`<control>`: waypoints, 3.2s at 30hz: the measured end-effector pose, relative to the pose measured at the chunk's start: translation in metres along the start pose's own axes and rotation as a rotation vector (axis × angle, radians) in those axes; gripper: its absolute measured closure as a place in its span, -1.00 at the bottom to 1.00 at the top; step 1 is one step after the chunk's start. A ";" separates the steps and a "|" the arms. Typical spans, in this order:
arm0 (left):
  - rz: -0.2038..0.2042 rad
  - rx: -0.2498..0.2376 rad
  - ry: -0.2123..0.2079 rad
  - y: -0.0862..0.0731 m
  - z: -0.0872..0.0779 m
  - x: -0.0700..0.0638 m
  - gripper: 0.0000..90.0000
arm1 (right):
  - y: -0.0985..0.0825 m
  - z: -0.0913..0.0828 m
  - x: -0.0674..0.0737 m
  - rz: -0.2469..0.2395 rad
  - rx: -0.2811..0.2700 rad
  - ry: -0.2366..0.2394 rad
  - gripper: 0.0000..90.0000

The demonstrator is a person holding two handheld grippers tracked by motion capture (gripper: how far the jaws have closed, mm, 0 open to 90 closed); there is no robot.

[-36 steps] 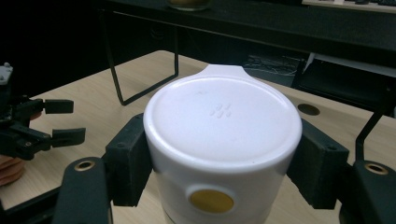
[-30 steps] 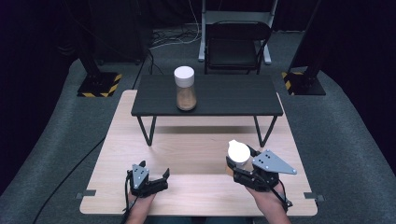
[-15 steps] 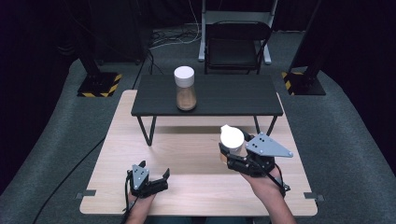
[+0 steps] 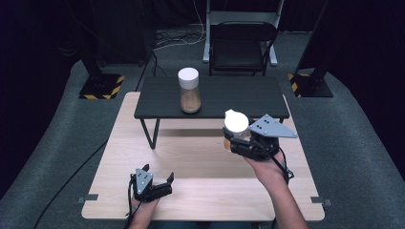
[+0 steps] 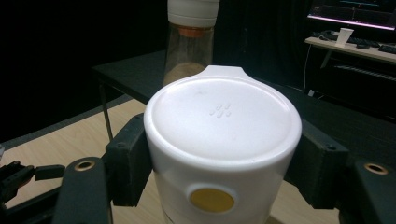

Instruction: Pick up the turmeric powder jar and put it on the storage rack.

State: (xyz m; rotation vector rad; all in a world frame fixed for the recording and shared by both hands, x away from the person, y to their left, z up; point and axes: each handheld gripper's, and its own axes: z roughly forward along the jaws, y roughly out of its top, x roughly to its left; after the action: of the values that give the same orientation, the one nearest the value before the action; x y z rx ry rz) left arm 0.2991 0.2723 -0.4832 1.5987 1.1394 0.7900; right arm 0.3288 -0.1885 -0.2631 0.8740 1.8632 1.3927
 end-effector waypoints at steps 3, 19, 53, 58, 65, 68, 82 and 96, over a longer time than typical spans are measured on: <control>0.014 0.008 -0.003 0.001 0.001 -0.001 -0.99 | 0.007 0.005 0.001 -0.017 0.006 -0.009 -0.34; 0.006 0.006 -0.046 0.001 0.000 0.006 -0.97 | 0.045 0.039 -0.003 -0.002 -0.001 -0.037 -0.34; 0.002 -0.010 -0.044 -0.002 -0.001 0.006 -0.99 | 0.077 0.121 -0.013 0.100 0.058 -0.158 -0.34; 0.003 -0.008 -0.046 -0.002 -0.001 0.006 -0.99 | 0.070 0.124 -0.016 0.129 0.053 -0.155 -0.34; 0.003 -0.011 -0.045 -0.002 -0.001 0.006 -0.99 | 0.065 0.124 -0.017 0.131 0.037 -0.153 -0.34; 0.000 -0.011 -0.046 -0.002 -0.001 0.007 -0.99 | 0.061 0.123 -0.017 0.132 0.024 -0.155 -0.34; -0.001 -0.013 -0.046 -0.003 -0.002 0.007 -0.99 | 0.038 0.116 -0.019 0.173 -0.057 -0.174 -0.98; -0.011 -0.008 -0.041 -0.002 -0.001 0.007 -0.99 | 0.022 0.065 -0.012 0.120 -0.074 -0.176 -0.99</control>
State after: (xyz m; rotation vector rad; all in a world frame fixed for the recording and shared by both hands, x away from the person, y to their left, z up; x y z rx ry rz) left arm 0.3000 0.2791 -0.4847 1.5941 1.1132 0.7507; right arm 0.3915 -0.1586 -0.2553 1.0497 1.6407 1.3985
